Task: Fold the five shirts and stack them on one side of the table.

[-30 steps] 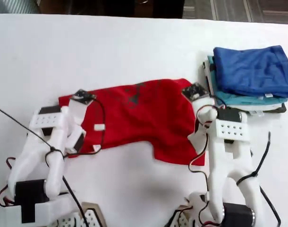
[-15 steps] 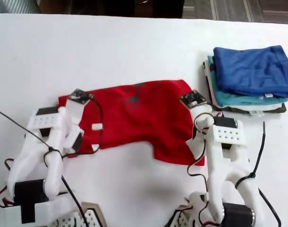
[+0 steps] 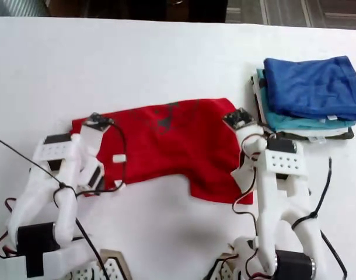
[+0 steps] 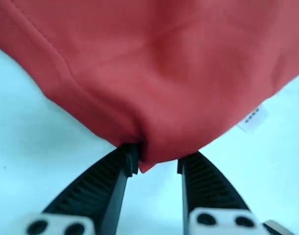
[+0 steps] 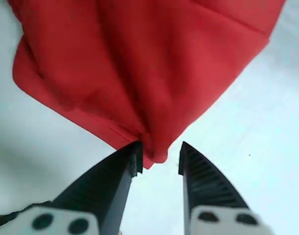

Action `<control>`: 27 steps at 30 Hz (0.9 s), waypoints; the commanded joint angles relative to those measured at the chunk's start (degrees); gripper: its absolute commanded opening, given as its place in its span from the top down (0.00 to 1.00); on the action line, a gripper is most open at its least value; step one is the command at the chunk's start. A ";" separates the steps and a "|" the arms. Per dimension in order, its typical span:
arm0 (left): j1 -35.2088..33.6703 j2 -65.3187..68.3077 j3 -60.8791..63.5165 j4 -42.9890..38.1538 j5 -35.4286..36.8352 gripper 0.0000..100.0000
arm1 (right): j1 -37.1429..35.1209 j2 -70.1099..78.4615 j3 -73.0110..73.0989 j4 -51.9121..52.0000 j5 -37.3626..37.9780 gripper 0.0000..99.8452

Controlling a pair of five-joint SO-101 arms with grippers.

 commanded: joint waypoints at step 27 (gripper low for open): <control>1.76 36.13 -61.85 20.04 12.92 0.97 | -12.35 20.53 -28.66 -18.51 -12.84 0.98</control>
